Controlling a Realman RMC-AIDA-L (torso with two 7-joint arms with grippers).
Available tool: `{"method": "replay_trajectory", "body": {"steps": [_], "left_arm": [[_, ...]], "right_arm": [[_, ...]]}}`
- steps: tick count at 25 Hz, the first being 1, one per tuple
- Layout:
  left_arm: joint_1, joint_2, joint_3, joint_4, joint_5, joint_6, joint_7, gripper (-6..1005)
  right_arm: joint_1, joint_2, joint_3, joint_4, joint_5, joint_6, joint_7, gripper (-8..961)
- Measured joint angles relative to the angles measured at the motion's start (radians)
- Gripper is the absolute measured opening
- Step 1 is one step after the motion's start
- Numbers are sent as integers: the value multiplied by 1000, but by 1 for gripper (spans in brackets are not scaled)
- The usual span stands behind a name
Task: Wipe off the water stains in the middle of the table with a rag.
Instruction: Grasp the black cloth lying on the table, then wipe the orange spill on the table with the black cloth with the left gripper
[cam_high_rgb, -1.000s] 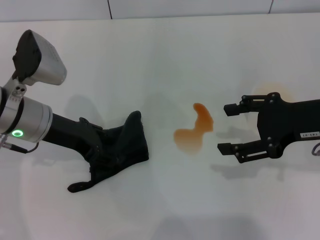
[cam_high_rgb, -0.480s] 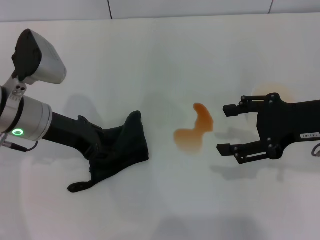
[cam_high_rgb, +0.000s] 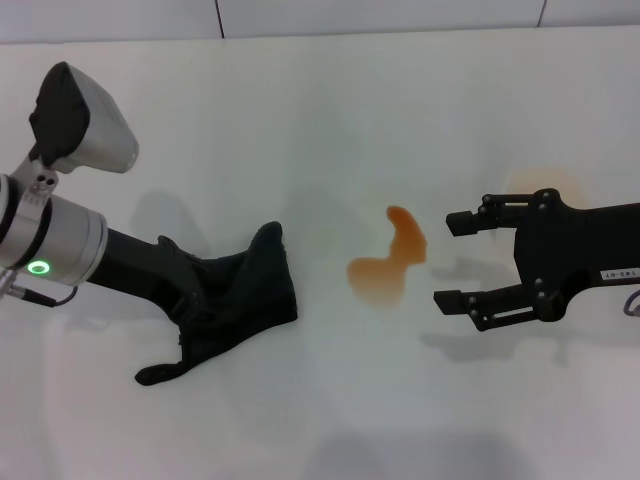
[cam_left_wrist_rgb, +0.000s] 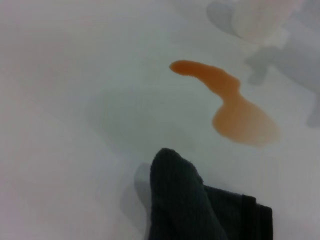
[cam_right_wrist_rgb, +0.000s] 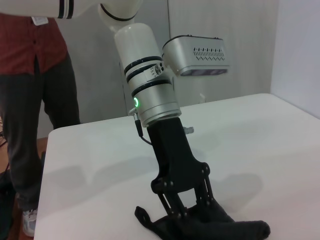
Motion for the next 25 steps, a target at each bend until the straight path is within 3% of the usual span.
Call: {"method": "replay_trajectory", "body": {"steps": [6, 11, 17, 25], "left_arm": [[-3, 1, 1, -1, 1, -6, -13, 378], [-11, 3, 7, -1, 1, 0, -14, 169], [-12, 3, 13, -1, 1, 6, -10, 47], [-45, 1, 21, -10, -7, -3, -7, 47]], "right_arm": [[-1, 0, -8, -4, 0, 0, 1, 839], [-3, 0, -9, -6, 0, 0, 2, 838], [-4, 0, -9, -5, 1, 0, 3, 837], [-6, 0, -11, -1, 13, 0, -1, 827]]}}
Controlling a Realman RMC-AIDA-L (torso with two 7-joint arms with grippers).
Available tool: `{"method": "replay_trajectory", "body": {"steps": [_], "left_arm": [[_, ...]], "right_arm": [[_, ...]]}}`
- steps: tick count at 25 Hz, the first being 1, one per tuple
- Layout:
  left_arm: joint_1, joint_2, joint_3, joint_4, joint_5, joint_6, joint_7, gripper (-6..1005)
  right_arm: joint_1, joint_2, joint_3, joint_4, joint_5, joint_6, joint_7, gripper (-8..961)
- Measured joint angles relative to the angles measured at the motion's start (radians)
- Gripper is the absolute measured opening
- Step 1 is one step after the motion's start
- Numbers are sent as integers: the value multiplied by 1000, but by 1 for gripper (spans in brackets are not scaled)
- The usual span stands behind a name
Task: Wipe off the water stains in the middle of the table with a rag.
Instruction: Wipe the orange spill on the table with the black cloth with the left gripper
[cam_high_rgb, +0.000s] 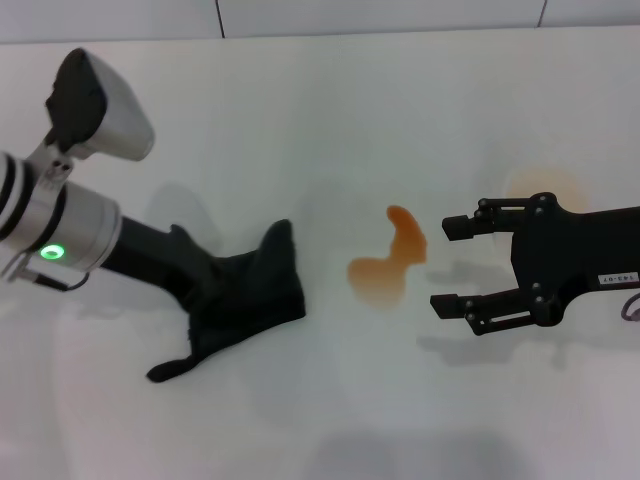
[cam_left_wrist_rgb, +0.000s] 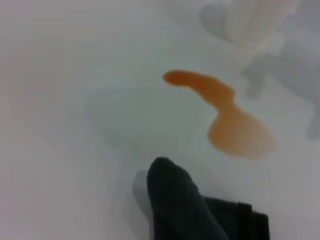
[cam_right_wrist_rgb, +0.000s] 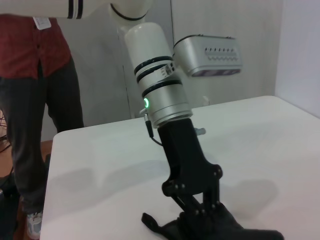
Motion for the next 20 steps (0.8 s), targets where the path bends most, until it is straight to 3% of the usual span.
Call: {"method": "replay_trajectory", "body": {"steps": [12, 20], "left_arm": [[-139, -2, 21, -114, -83, -95, 75, 46], [-162, -4, 169, -145, -176, -177, 85, 45]], "right_arm": [[-1, -1, -8, 1, 13, 0, -1, 825], [-1, -2, -7, -4, 14, -9, 3, 825]]}}
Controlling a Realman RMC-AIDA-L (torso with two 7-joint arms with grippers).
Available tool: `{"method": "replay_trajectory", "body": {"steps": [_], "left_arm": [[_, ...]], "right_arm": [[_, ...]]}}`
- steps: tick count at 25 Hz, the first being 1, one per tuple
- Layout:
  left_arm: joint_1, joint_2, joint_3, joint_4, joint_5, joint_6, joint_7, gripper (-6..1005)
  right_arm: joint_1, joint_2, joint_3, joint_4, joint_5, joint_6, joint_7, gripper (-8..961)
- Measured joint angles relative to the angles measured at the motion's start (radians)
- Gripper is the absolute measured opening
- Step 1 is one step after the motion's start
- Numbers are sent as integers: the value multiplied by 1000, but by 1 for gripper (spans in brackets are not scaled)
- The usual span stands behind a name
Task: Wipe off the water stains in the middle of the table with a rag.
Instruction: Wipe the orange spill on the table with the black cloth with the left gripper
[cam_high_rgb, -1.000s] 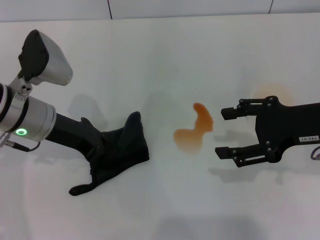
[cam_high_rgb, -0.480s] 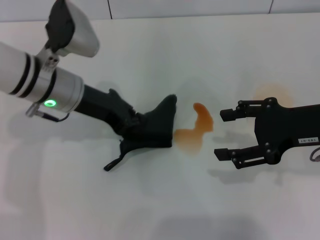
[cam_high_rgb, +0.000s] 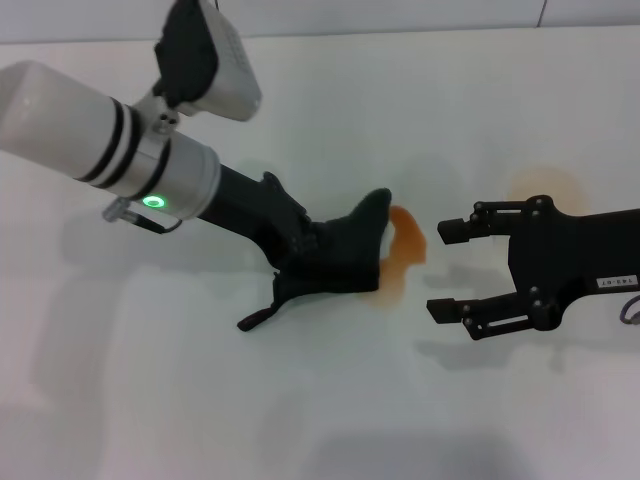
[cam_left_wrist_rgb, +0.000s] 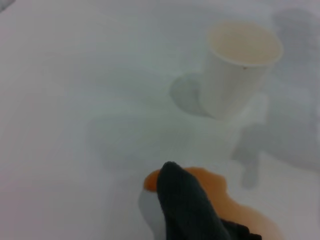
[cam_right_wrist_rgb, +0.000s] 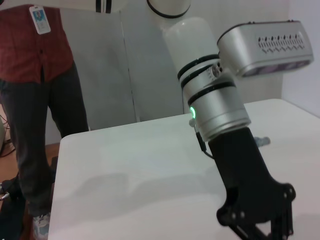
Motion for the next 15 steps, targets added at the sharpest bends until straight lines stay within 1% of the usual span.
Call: {"method": "replay_trajectory", "body": {"steps": [1, 5, 8, 15], "left_arm": [[0, 0, 15, 0, -10, -5, 0, 45], [11, -1, 128, -3, -83, -28, 0, 45], [19, -1, 185, -7, -127, -44, 1, 45], [21, -3, 223, -10, -182, -58, 47, 44]], "right_arm": [[0, 0, 1, -2, 0, 0, 0, 825], [0, 0, 4, -4, 0, -2, 1, 824], [0, 0, 3, -4, 0, -3, 1, 824], [0, 0, -1, -6, 2, -6, 4, 825]]}}
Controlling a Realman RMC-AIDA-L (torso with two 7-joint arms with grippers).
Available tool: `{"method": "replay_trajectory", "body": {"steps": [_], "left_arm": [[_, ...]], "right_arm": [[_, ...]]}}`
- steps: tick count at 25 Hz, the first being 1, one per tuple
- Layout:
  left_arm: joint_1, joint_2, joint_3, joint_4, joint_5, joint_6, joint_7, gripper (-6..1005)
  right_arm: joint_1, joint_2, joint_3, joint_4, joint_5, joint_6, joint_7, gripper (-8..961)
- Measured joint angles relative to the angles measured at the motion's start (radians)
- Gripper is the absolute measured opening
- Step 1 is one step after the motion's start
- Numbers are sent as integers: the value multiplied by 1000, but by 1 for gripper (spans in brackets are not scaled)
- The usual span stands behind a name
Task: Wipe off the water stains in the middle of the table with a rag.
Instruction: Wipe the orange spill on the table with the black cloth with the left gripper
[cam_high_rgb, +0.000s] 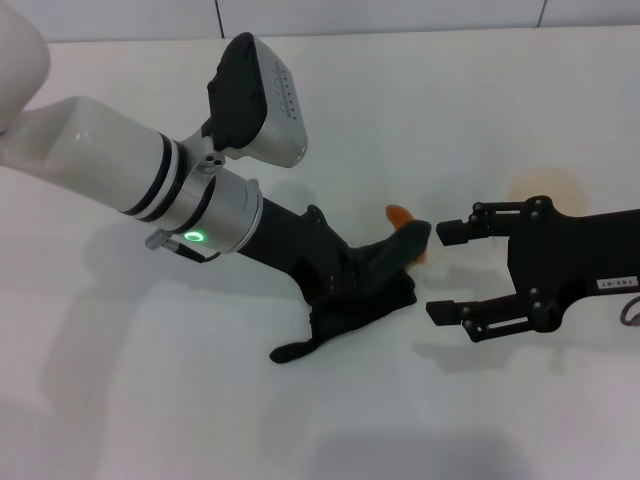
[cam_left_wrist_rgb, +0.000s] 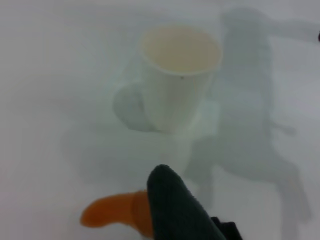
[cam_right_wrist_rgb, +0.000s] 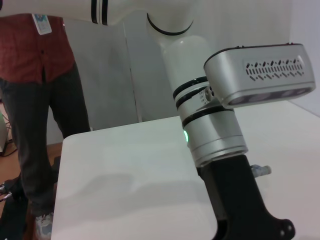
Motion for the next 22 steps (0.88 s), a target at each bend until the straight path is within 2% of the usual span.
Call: {"method": "replay_trajectory", "body": {"steps": [5, 15, 22], "left_arm": [[-8, 2, 1, -1, -4, -29, 23, 46], [-10, 10, -10, -2, 73, -170, 40, 51], [-6, 7, -30, -2, 72, -265, 34, 54]], "right_arm": [[0, 0, 0, 0, 11, -5, 0, 824], [0, 0, 1, 2, 22, -5, 2, 825], [0, 0, 6, 1, 22, -5, 3, 824]]}}
